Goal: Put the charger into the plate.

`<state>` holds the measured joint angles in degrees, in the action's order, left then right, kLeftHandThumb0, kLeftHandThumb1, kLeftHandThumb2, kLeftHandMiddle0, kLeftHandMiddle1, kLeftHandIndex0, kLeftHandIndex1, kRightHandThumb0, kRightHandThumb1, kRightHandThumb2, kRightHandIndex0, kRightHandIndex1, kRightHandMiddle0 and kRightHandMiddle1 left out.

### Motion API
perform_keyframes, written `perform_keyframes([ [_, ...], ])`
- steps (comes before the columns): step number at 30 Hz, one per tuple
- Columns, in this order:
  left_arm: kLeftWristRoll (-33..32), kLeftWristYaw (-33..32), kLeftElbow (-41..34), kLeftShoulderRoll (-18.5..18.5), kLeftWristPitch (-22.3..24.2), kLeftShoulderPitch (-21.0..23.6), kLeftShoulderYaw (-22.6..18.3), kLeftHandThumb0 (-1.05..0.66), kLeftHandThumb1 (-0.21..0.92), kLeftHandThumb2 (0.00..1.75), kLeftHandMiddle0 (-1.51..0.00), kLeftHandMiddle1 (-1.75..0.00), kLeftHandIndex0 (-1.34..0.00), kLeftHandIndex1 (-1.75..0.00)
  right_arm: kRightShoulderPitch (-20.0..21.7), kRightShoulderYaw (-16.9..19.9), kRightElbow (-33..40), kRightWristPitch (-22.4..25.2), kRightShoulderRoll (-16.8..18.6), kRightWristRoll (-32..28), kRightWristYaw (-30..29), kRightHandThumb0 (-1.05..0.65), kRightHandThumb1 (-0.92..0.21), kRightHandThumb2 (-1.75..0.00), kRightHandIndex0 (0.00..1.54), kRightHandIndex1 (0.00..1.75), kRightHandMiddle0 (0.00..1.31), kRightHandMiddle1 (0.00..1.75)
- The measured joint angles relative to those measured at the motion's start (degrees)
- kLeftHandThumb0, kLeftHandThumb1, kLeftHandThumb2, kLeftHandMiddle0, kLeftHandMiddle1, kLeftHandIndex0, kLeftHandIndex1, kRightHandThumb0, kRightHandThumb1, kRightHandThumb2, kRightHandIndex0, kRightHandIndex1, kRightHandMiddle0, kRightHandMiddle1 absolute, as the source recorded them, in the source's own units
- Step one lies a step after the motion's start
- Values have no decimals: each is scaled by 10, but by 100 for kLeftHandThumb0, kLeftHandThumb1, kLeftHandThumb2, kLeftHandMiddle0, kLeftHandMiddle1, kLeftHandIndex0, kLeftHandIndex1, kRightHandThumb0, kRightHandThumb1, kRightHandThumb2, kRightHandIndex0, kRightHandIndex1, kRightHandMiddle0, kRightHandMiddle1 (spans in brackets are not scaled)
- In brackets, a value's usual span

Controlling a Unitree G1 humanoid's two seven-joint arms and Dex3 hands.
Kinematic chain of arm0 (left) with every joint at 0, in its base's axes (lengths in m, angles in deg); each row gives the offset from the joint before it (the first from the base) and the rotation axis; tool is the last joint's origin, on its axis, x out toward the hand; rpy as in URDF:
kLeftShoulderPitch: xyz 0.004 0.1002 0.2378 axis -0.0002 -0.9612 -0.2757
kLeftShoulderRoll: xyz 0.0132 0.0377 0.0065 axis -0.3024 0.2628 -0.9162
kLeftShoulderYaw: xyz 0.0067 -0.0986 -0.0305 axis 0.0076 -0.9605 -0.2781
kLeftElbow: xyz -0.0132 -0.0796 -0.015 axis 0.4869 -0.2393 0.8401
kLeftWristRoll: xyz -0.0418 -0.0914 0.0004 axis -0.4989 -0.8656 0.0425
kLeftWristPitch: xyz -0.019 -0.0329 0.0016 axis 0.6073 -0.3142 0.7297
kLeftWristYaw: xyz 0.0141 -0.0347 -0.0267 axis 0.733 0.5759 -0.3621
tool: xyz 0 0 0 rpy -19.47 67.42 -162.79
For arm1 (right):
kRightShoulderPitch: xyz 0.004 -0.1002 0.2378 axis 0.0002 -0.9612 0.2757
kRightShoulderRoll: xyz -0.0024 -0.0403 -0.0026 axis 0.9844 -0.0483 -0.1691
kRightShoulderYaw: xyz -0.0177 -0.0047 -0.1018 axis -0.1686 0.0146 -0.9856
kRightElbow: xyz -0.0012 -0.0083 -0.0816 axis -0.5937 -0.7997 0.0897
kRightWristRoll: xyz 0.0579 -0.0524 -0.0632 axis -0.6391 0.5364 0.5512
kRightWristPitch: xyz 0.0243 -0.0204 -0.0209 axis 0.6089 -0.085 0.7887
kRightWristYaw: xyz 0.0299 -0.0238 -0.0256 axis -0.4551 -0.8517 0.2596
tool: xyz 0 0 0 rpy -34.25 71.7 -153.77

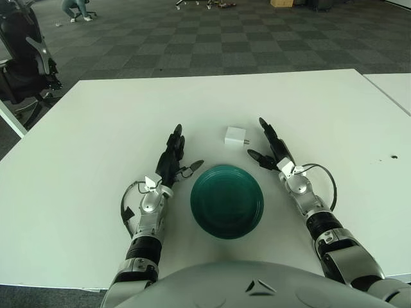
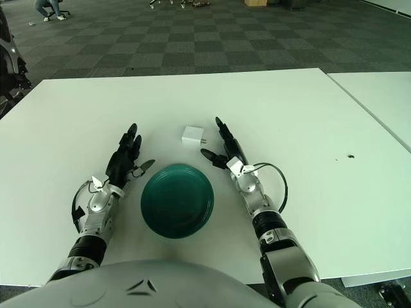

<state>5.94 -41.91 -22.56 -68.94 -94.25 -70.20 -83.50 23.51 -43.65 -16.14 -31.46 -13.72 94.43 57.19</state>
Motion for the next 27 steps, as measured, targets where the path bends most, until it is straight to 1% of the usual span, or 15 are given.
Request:
perform_keyframes([
  [1,0,0,0,0,0,0,0,-87,92,12,-3,-1,0,-21,-3,0,6,4,-4,5,-3,-104,-92,-53,5,2,0,0],
  [4,-1,-3,0,1,0,0,-4,-85,92,12,-3,-1,0,-24,-24,1,66,35,-29,39,-10,-105,-92,-53,6,2,0,0],
  [7,-4,-5,1,1,0,2,-9,-84,92,12,-3,0,0,-25,-47,7,127,71,-47,71,-17,-105,-92,-51,3,1,0,0],
  [9,-7,-5,4,2,-2,3,-11,-84,92,12,-2,0,0,-25,-51,6,146,71,-55,98,-42,-105,-92,-49,1,0,0,0],
  [11,-8,-5,8,6,-2,8,-11,-84,92,12,-2,0,0,-24,-50,3,153,64,-61,132,-87,-105,-92,-48,0,0,0,0],
  [13,-8,-5,13,10,-1,12,-11,-84,92,12,-1,0,0,-22,-41,-4,150,58,-65,166,-136,-105,-92,-46,0,0,0,0],
  [16,-8,-5,18,11,-2,17,-11,-85,92,12,0,0,0,-19,-12,-24,138,56,-63,218,-201,-105,-92,-44,0,0,0,0],
  [18,-8,-5,21,13,-2,20,-10,-85,92,12,0,0,0,-18,9,-40,136,56,-60,246,-231,-105,-92,-44,0,0,0,0],
  [21,-8,-5,22,14,-2,22,-8,-86,92,13,0,0,0,-16,39,-61,145,62,-57,287,-252,-105,-92,-45,2,1,3,2],
  [22,-8,-5,23,14,-2,23,-8,-86,92,13,0,0,0,-15,49,-67,153,67,-56,300,-255,-105,-92,-46,4,0,2,12],
  [23,-8,-5,23,14,-2,23,-7,-86,92,13,0,0,0,-15,58,-73,163,72,-55,313,-256,-105,-92,-47,5,0,1,16],
  [24,-8,-5,23,14,-2,24,-7,-87,92,14,0,0,0,-13,66,-79,173,78,-54,324,-256,-105,-92,-50,9,1,1,28],
  [27,-8,-5,26,14,-3,26,-6,-87,92,15,0,0,0,-12,90,-93,213,96,-54,360,-253,-105,-92,-54,13,2,0,39],
])
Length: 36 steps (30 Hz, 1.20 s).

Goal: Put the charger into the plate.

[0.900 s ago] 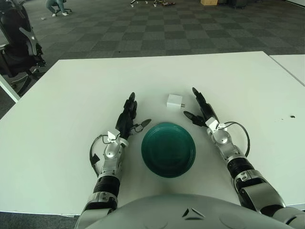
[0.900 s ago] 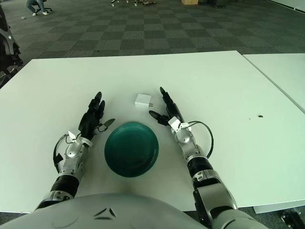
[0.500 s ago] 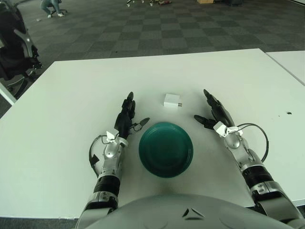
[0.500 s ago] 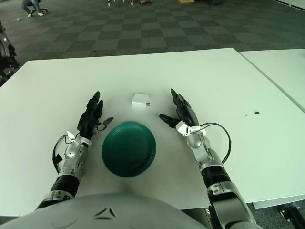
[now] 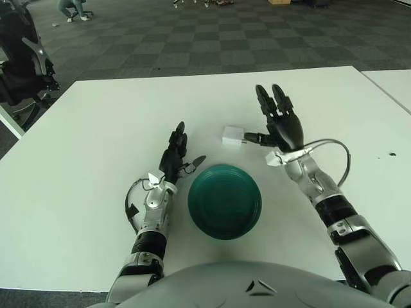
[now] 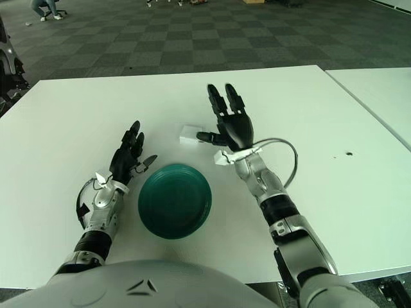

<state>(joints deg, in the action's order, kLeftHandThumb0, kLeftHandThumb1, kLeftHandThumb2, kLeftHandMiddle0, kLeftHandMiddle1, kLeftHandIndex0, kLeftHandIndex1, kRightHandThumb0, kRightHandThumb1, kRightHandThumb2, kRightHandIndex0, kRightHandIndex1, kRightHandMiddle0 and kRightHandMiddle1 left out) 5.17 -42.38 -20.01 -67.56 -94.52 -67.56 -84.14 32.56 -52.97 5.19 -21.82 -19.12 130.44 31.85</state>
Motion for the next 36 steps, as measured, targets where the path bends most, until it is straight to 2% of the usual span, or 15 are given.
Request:
perform_keyframes([
  [7,3,0,9,0,-3,5,1,-87,92,14,0,0,0,-16,44,-37,68,67,-3,93,32,-103,-92,-70,14,1,0,39],
  [13,10,-2,15,0,-7,9,3,-90,92,15,0,0,0,-13,69,-80,69,106,6,139,79,-100,-92,-78,11,0,0,30],
  [18,12,-4,23,0,-11,14,4,-91,92,18,0,0,0,-10,101,-111,26,112,21,154,101,-100,-92,-81,10,0,0,22],
  [24,13,-4,33,0,-15,21,4,-91,92,25,-3,-1,0,-13,161,-146,-71,110,45,158,95,-103,-92,-86,8,0,0,6],
  [31,12,0,48,0,-22,31,1,-92,92,24,-4,-1,0,-21,211,-175,-153,101,59,157,83,-105,-92,-93,7,0,0,1],
  [36,10,9,49,0,-22,32,-1,-93,92,22,-2,0,0,-18,230,-190,-203,99,70,153,78,-105,-92,-98,7,0,0,0],
])
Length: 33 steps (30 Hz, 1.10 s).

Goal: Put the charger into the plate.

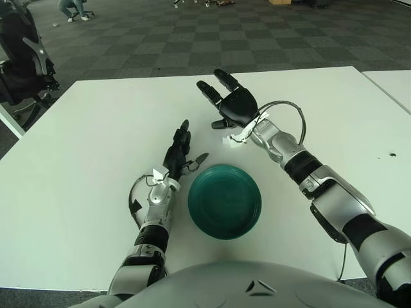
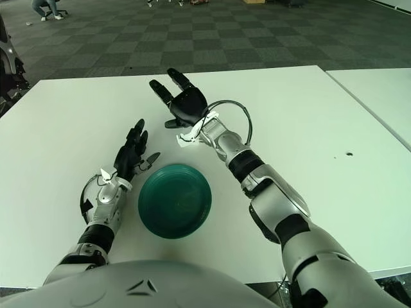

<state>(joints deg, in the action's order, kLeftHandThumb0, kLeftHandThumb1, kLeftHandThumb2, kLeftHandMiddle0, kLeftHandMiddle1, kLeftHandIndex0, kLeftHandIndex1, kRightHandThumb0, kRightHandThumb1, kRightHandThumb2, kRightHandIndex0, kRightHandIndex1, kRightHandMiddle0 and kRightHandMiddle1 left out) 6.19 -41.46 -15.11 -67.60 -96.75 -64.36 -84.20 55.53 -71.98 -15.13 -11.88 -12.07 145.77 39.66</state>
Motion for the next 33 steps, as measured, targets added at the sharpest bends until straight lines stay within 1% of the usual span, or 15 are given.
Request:
perform_keyframes([
  [8,2,1,-13,0,0,-7,3,-91,92,25,-1,0,0,-9,4,-8,-63,5,25,-11,-3,-105,-92,-103,4,0,0,0],
  [17,13,-12,-12,0,0,-8,8,-89,92,31,-3,-1,0,-11,14,-21,-130,17,51,-26,-3,-105,-92,-104,1,0,0,0],
  [22,13,-13,-11,0,0,-8,8,-87,92,32,-5,-1,0,-16,19,-23,-151,31,59,-35,4,-105,-92,-102,3,1,0,0],
  [26,13,-13,-11,0,0,-7,7,-86,92,31,-7,-2,0,-25,20,-23,-169,51,68,-50,11,-105,-92,-97,5,2,0,0],
  [33,11,-10,-8,0,-2,-6,5,-85,92,30,-9,-2,0,-29,20,-22,-198,81,83,-74,28,-105,-92,-91,4,1,0,0],
])
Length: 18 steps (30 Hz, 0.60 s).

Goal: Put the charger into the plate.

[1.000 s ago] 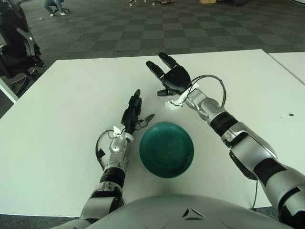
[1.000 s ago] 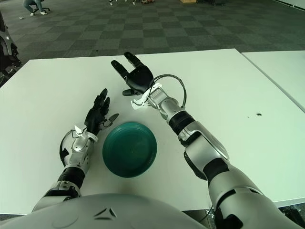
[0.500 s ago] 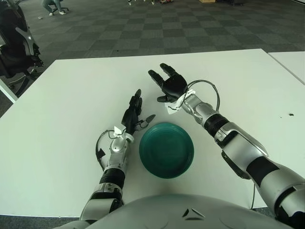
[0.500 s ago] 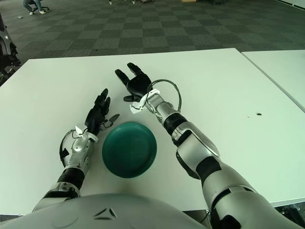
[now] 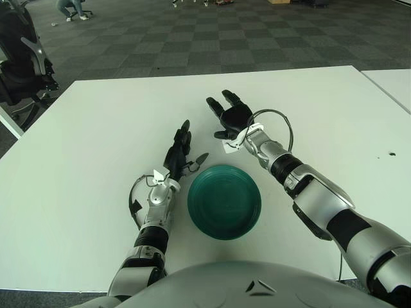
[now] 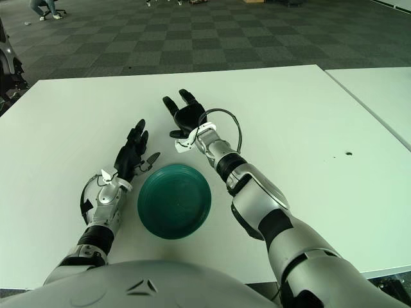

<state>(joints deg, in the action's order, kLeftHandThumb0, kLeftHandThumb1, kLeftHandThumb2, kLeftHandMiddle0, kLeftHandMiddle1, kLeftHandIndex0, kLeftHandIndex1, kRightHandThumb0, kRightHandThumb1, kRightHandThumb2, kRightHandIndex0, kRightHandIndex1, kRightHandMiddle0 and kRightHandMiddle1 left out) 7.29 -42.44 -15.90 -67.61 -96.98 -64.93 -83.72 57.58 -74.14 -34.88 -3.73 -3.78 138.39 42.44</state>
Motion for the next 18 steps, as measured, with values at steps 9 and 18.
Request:
perform_keyframes([
  [9,1,0,6,0,-4,5,-2,-85,92,30,-7,-1,0,-22,0,8,-26,42,21,-40,10,-105,-92,-84,4,1,0,0],
  [18,7,-4,14,1,-14,9,-1,-84,92,32,-7,0,0,-19,-2,21,-27,69,31,-74,16,-105,-92,-80,4,1,0,0],
])
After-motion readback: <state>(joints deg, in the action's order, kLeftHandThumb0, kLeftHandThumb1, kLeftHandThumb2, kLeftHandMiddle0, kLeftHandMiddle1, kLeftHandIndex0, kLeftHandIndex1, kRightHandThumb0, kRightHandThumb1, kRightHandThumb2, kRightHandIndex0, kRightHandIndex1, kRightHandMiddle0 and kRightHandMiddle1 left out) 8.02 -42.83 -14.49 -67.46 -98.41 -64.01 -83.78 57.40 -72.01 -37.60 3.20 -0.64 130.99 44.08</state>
